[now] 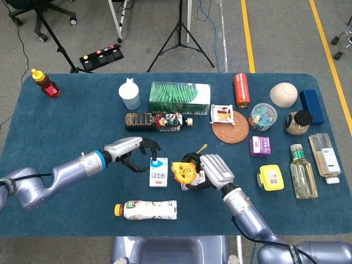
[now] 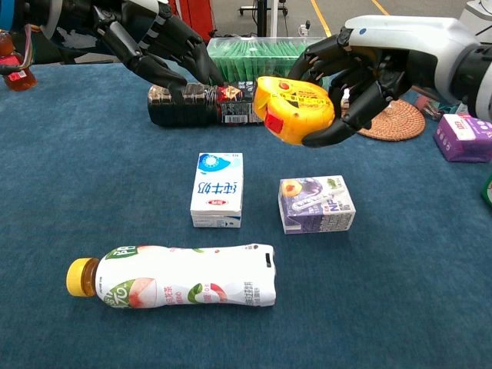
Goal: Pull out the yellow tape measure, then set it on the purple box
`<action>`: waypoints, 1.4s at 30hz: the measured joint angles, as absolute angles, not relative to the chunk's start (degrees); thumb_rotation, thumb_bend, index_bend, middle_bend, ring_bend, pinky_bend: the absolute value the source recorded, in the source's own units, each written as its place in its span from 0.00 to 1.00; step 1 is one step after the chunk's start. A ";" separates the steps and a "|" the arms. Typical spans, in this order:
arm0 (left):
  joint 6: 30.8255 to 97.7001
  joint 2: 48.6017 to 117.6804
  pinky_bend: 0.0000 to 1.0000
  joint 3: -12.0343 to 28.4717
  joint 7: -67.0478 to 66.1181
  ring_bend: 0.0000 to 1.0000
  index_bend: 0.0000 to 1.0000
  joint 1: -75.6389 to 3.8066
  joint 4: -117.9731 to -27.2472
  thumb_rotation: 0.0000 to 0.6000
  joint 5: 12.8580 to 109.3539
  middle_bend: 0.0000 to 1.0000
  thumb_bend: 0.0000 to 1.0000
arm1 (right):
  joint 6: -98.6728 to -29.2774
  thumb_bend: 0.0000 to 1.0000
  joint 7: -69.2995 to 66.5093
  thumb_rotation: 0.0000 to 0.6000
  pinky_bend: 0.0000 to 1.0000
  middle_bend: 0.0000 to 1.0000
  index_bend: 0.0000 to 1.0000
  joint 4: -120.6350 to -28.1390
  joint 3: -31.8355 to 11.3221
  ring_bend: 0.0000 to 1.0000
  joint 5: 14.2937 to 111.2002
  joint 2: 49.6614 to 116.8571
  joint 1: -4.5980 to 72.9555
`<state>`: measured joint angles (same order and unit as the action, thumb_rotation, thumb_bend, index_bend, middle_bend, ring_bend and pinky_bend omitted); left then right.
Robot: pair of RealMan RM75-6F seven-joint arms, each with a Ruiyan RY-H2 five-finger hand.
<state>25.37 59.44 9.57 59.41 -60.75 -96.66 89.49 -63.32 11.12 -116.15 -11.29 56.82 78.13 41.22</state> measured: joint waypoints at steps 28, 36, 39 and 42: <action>28.51 62.08 0.27 5.92 66.49 0.10 0.35 -64.75 -93.41 1.00 91.64 0.17 0.31 | -60.98 0.29 9.65 1.00 0.67 0.50 0.58 -115.01 -12.99 0.57 56.66 78.53 41.45; 30.41 62.18 0.26 4.31 68.87 0.10 0.30 -65.61 -92.15 1.00 93.44 0.15 0.23 | -60.68 0.28 8.90 1.00 0.67 0.50 0.58 -114.52 -13.40 0.57 56.61 78.39 41.38; 31.11 62.19 0.26 3.56 70.11 0.10 0.29 -65.92 -91.43 1.00 94.08 0.15 0.21 | -60.42 0.28 8.28 1.00 0.67 0.50 0.58 -114.17 -13.55 0.57 56.63 78.38 41.33; 31.62 62.32 0.26 2.90 71.54 0.10 0.28 -66.30 -90.87 1.00 94.62 0.14 0.21 | -60.03 0.28 7.78 1.00 0.67 0.50 0.58 -113.88 -13.60 0.57 56.84 78.44 41.32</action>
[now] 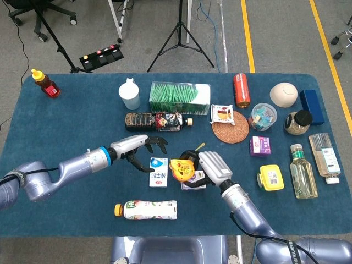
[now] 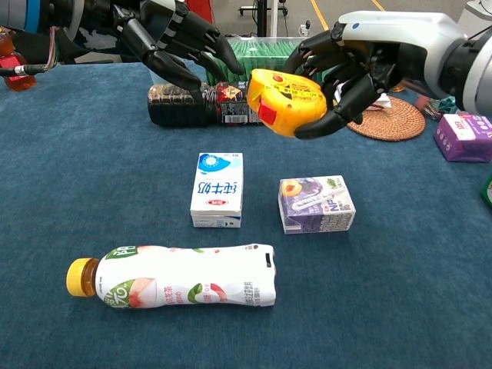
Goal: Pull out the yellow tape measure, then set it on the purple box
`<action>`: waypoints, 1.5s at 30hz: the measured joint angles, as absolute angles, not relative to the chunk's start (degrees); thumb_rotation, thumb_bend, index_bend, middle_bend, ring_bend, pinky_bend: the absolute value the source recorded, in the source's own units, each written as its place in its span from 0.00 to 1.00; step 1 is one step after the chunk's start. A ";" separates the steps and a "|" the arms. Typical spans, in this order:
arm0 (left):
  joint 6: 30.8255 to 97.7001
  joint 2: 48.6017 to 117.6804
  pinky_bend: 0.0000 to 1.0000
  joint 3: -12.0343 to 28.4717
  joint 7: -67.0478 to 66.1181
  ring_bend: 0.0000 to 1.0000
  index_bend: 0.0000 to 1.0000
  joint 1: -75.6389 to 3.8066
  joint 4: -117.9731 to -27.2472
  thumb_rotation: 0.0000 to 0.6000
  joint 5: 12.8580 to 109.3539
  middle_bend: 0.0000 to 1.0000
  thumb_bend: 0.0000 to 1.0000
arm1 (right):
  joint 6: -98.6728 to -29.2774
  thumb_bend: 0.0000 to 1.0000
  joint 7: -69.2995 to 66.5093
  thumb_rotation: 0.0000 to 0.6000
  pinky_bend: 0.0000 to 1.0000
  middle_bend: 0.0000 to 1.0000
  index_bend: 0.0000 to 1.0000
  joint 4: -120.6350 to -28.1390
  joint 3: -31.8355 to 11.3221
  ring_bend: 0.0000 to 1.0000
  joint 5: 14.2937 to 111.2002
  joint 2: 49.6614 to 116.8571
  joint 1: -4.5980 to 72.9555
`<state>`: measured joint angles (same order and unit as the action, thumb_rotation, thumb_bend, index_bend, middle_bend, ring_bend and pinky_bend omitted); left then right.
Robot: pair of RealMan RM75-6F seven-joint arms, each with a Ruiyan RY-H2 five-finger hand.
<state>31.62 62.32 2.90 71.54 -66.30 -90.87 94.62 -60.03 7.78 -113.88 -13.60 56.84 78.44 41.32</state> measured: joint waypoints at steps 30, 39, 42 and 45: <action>37.24 65.61 0.26 -3.77 82.76 0.10 0.27 -71.30 -85.44 1.00 98.86 0.12 0.24 | -58.55 0.28 6.94 1.00 0.67 0.50 0.58 -112.49 -14.71 0.57 55.23 80.20 42.57; 37.97 66.10 0.26 -5.15 83.88 0.10 0.27 -72.28 -84.70 1.00 98.99 0.12 0.24 | -58.42 0.28 7.06 1.00 0.67 0.50 0.58 -111.85 -15.29 0.57 54.07 80.84 43.16; 38.15 66.25 0.26 -5.63 84.17 0.10 0.27 -72.50 -84.50 1.00 99.02 0.12 0.24 | -58.41 0.28 7.05 1.00 0.67 0.50 0.58 -111.70 -15.35 0.57 53.83 80.93 43.24; 38.42 66.40 0.26 -6.00 84.48 0.10 0.27 -72.70 -84.29 1.00 98.95 0.12 0.24 | -58.41 0.28 7.14 1.00 0.67 0.50 0.58 -111.54 -15.36 0.57 53.57 81.00 43.32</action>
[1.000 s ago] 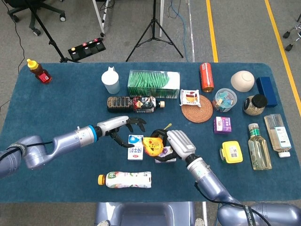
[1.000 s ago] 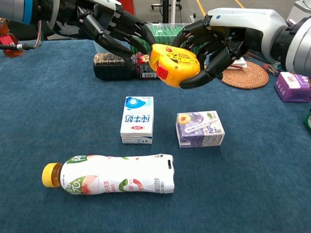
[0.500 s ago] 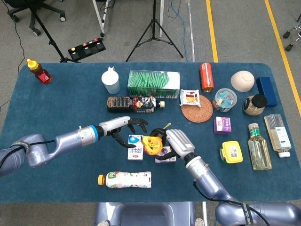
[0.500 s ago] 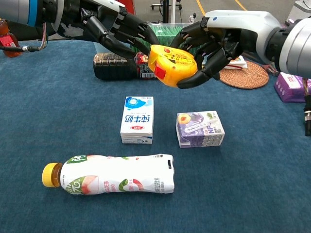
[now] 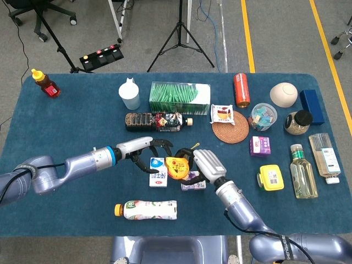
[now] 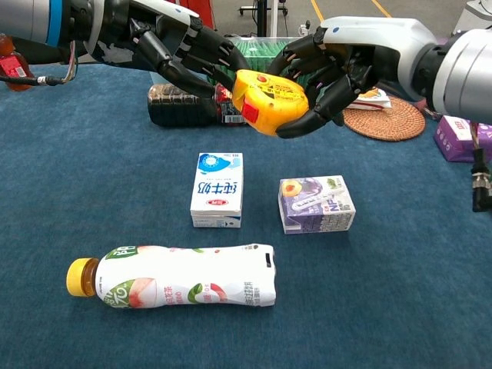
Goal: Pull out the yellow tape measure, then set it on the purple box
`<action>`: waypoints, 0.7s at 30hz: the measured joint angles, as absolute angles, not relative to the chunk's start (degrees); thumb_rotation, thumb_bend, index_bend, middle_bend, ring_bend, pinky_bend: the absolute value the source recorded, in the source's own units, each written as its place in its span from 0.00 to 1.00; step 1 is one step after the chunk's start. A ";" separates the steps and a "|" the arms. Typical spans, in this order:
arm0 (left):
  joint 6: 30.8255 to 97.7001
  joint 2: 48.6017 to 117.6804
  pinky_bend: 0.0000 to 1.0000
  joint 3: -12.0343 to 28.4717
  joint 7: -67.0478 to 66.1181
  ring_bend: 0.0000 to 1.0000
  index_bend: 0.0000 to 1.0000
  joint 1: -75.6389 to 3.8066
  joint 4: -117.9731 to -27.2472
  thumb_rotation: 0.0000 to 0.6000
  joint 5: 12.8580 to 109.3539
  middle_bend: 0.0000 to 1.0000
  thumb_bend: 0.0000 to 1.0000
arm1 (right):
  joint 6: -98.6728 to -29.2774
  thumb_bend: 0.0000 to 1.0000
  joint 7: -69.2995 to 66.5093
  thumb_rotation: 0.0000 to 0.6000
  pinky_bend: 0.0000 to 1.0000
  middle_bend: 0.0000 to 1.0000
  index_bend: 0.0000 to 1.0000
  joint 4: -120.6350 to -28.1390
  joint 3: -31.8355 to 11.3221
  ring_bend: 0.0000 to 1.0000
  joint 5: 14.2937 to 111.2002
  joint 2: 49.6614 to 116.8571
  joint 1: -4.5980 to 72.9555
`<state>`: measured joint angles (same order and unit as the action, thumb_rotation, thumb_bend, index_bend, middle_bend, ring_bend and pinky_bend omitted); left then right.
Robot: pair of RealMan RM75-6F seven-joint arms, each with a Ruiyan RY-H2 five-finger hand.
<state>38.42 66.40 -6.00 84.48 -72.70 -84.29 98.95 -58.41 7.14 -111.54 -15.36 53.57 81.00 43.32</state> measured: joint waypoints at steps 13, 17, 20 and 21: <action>38.22 67.11 0.26 -6.81 84.84 0.10 0.28 -73.37 -83.66 1.00 97.88 0.12 0.24 | -58.37 0.28 6.62 1.00 0.67 0.50 0.58 -110.95 -15.50 0.57 53.17 81.09 43.31; 38.12 67.22 0.26 -6.91 84.79 0.10 0.30 -73.48 -83.58 1.00 97.58 0.12 0.24 | -58.40 0.28 6.31 1.00 0.67 0.50 0.58 -110.75 -15.59 0.57 53.12 81.08 43.22; 38.04 67.25 0.26 -7.00 84.77 0.10 0.32 -73.56 -83.53 1.00 97.39 0.12 0.24 | -58.32 0.28 6.15 1.00 0.67 0.50 0.58 -110.54 -15.62 0.57 53.10 81.05 43.20; 38.04 67.25 0.26 -7.01 84.75 0.10 0.33 -73.56 -83.51 1.00 97.28 0.12 0.24 | -58.30 0.28 6.10 1.00 0.67 0.50 0.58 -110.49 -15.63 0.57 53.09 81.04 43.19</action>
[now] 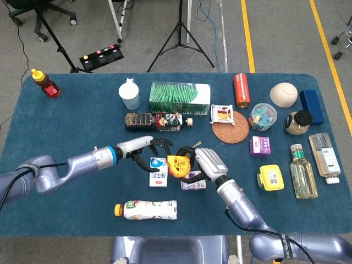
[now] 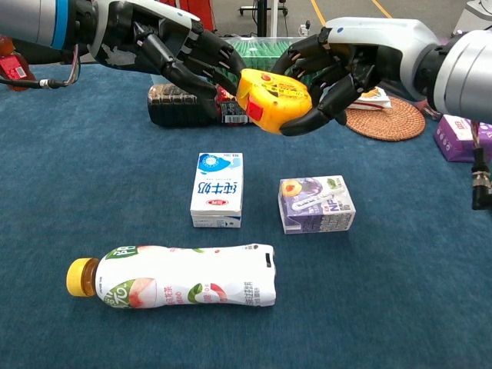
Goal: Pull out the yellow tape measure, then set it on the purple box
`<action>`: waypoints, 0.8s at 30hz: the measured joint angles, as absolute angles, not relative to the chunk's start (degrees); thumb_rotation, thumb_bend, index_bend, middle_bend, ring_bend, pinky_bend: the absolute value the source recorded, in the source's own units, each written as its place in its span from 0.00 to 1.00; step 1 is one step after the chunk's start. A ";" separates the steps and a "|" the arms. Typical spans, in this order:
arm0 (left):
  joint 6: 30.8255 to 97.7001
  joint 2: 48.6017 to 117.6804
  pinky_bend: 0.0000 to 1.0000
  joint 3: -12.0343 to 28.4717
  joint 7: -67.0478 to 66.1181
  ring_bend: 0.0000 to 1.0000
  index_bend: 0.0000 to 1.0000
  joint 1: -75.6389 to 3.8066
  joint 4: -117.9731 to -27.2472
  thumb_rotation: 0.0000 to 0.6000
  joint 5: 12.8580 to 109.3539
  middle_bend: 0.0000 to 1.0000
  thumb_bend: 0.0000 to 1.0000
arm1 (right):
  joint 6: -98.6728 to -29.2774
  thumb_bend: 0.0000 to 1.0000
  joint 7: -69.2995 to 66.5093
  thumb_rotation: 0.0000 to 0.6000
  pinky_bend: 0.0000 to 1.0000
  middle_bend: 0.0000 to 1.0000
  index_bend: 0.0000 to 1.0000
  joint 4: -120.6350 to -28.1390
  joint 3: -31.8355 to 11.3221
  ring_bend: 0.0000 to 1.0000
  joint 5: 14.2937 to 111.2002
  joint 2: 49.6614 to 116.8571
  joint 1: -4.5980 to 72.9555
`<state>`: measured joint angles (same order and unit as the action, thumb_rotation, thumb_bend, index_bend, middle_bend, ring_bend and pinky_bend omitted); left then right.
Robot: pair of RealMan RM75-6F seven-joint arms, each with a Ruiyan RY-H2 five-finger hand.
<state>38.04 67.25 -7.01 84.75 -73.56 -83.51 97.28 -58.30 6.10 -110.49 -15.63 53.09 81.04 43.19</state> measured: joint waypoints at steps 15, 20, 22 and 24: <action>37.74 66.87 0.26 -6.55 82.67 0.10 0.45 -72.81 -83.62 1.00 94.99 0.12 0.26 | -57.91 0.28 5.40 1.00 0.67 0.50 0.58 -109.54 -15.86 0.57 52.86 81.21 43.23; 36.94 66.82 0.27 -6.20 81.51 0.10 0.47 -72.54 -83.69 1.00 93.87 0.12 0.27 | -57.88 0.28 5.13 1.00 0.67 0.50 0.58 -109.45 -15.96 0.57 52.96 81.14 43.18; 36.53 66.89 0.27 -5.89 80.70 0.10 0.48 -72.39 -83.76 1.00 93.17 0.12 0.28 | -57.85 0.28 5.03 1.00 0.67 0.50 0.58 -109.42 -15.97 0.57 53.03 81.11 43.15; 36.11 66.96 0.27 -5.54 79.87 0.10 0.49 -72.25 -83.89 1.00 92.53 0.12 0.29 | -57.87 0.28 4.92 1.00 0.67 0.50 0.58 -109.39 -16.00 0.57 53.10 81.08 43.11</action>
